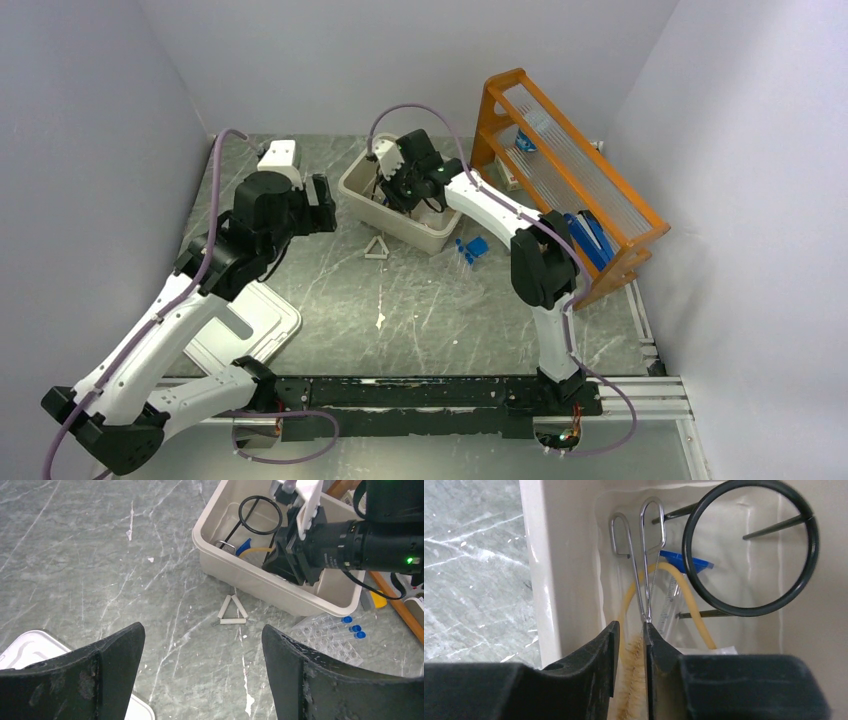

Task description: Organize the chemistry lab equipment

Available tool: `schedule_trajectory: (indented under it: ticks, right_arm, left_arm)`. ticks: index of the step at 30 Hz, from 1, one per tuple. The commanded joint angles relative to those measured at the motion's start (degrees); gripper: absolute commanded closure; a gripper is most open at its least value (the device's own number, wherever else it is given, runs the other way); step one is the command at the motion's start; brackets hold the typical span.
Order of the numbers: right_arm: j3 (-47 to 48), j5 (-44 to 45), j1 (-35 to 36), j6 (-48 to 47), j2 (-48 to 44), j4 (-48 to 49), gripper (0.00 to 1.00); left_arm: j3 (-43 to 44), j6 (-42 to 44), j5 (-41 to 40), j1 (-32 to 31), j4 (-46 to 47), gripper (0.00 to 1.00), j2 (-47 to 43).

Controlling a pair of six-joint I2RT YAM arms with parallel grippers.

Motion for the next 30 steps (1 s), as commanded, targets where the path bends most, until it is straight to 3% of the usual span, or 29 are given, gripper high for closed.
schedule_trajectory:
  ticks: [1, 10, 15, 18, 21, 23, 25, 30]
  right_arm:
    - [2.7, 1.4, -0.4, 3.6, -1.6, -0.6, 0.69]
    - [-3.2, 2.7, 2.0, 12.9, -11.5, 5.1, 0.55]
    - [-9.9, 11.7, 9.8, 11.1, -15.2, 9.0, 0.49]
    - [-10.7, 13.1, 12.9, 8.2, -12.7, 7.6, 0.48]
    - [-9.7, 15.2, 14.6, 6.0, -9.0, 5.0, 0.53]
    - [-9.2, 14.9, 15.1, 5.0, -6.9, 4.3, 0.7]
    - [-8.3, 13.6, 15.1, 4.4, -4.9, 3.6, 0.79]
    - [-6.8, 12.8, 15.1, 3.3, -0.5, 3.3, 0.71]
  left_arm:
    - [-1.3, -1.3, 1.3, 0.3, 3.1, 0.1, 0.3]
    - [-4.1, -3.6, -6.1, 0.3, 4.0, 0.12, -1.2]
    - [-2.1, -2.7, -13.1, 0.3, 3.8, 0.12, -4.0]
    - [-1.1, -2.3, -17.0, 0.3, 4.0, 0.12, -6.3]
    - [-1.2, -2.8, -20.4, 0.3, 4.3, 0.11, -8.6]
    - [-1.9, -3.3, -21.4, 0.3, 5.0, 0.11, -9.7]
    - [-2.2, -3.8, -21.5, 0.4, 5.2, 0.11, -10.1]
    - [-1.7, -4.6, -21.7, 0.3, 3.8, 0.11, -9.2]
